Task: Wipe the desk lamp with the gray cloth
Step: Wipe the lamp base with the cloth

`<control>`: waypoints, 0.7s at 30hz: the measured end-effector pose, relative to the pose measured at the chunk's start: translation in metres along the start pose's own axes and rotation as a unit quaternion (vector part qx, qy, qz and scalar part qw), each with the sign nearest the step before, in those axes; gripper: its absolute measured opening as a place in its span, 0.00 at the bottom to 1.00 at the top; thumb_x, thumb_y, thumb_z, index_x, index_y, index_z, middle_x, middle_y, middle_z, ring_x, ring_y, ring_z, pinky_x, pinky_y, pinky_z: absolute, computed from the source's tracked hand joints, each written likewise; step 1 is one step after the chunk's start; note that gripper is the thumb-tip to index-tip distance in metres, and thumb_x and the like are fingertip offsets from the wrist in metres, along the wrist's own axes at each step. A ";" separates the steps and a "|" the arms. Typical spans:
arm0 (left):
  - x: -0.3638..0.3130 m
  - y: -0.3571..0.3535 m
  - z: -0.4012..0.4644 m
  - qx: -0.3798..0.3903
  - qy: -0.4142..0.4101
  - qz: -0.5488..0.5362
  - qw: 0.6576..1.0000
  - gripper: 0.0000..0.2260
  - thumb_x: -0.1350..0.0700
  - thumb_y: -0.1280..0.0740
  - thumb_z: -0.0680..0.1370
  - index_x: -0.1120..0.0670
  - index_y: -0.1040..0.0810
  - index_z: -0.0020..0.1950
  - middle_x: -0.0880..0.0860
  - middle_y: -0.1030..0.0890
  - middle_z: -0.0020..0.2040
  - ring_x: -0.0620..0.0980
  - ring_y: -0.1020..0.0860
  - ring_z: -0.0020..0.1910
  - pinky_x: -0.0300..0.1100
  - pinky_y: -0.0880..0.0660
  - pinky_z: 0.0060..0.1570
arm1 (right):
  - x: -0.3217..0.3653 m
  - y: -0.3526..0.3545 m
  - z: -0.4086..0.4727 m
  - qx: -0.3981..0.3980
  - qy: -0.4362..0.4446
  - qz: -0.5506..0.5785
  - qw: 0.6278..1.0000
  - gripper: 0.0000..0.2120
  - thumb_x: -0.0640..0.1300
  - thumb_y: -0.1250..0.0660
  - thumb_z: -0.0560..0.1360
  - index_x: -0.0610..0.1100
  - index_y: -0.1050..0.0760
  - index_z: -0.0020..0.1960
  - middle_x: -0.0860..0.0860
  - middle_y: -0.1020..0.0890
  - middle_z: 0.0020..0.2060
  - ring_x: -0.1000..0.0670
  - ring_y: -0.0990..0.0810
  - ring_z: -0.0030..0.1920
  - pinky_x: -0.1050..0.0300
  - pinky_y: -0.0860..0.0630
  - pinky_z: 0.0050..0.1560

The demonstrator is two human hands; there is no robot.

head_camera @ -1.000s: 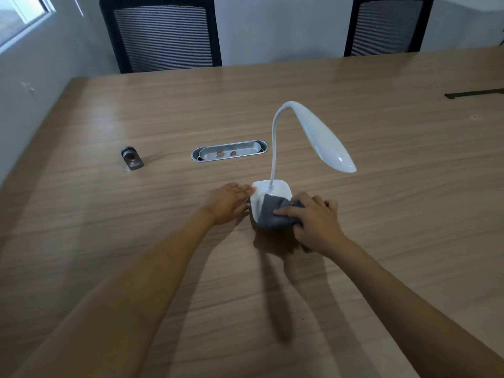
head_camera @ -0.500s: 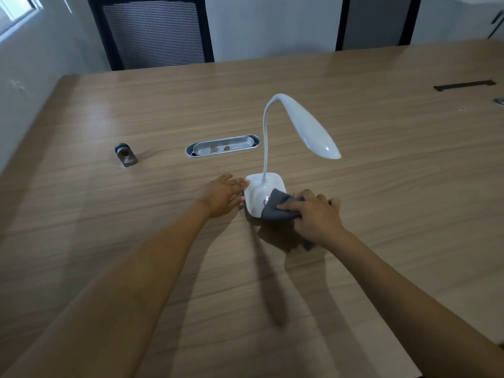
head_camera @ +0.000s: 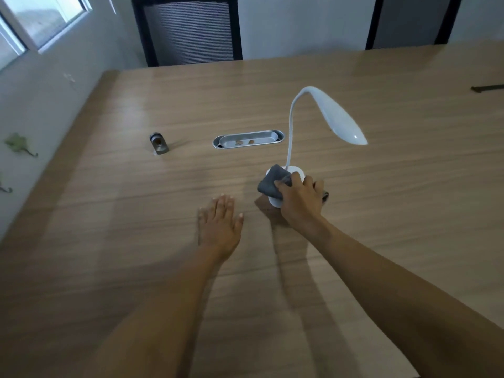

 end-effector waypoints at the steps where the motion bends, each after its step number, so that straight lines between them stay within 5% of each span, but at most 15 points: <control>1: 0.000 0.000 0.000 -0.003 -0.001 0.000 1.000 0.27 0.43 0.57 0.82 0.49 0.53 0.79 0.49 0.52 0.81 0.51 0.55 0.80 0.58 0.57 0.77 | 0.001 -0.004 -0.002 0.014 -0.002 -0.002 1.000 0.17 0.43 0.42 0.78 0.49 0.29 0.66 0.45 0.30 0.65 0.39 0.31 0.61 0.46 0.40 0.62; 6: 0.003 -0.003 0.003 -0.041 -0.001 -0.004 0.999 0.27 0.42 0.56 0.81 0.49 0.48 0.79 0.49 0.48 0.80 0.51 0.51 0.79 0.57 0.55 0.77 | 0.005 -0.011 -0.010 0.046 -0.061 0.029 0.997 0.15 0.46 0.46 0.79 0.49 0.27 0.62 0.48 0.27 0.62 0.43 0.33 0.65 0.47 0.39 0.67; 11: 0.007 -0.008 0.006 -0.049 -0.004 -0.014 0.999 0.28 0.40 0.57 0.80 0.48 0.49 0.79 0.49 0.47 0.80 0.51 0.51 0.79 0.58 0.55 0.76 | 0.012 0.018 0.008 -0.058 0.003 0.001 0.998 0.14 0.42 0.41 0.77 0.48 0.25 0.61 0.45 0.29 0.63 0.40 0.31 0.60 0.47 0.40 0.61; 15: 0.009 -0.011 0.009 -0.052 0.000 -0.014 0.999 0.28 0.39 0.58 0.80 0.47 0.49 0.78 0.48 0.47 0.80 0.50 0.51 0.79 0.57 0.55 0.76 | 0.010 0.001 0.033 0.012 -0.071 0.067 0.995 0.16 0.43 0.46 0.80 0.43 0.30 0.66 0.44 0.29 0.65 0.41 0.35 0.66 0.50 0.41 0.66; 21: 0.008 -0.010 0.007 -0.063 -0.001 -0.004 0.998 0.27 0.40 0.56 0.80 0.47 0.47 0.78 0.48 0.46 0.80 0.50 0.50 0.79 0.58 0.53 0.76 | 0.011 -0.013 0.016 0.046 -0.031 0.028 0.998 0.17 0.44 0.45 0.78 0.45 0.28 0.64 0.47 0.29 0.66 0.42 0.35 0.68 0.50 0.43 0.69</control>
Point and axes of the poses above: each hand's wrist, its own z-axis towards the middle knuckle, its own y-axis out of the back of the hand, x = y × z, the point moved 5 cm from there along z, towards the middle knuckle
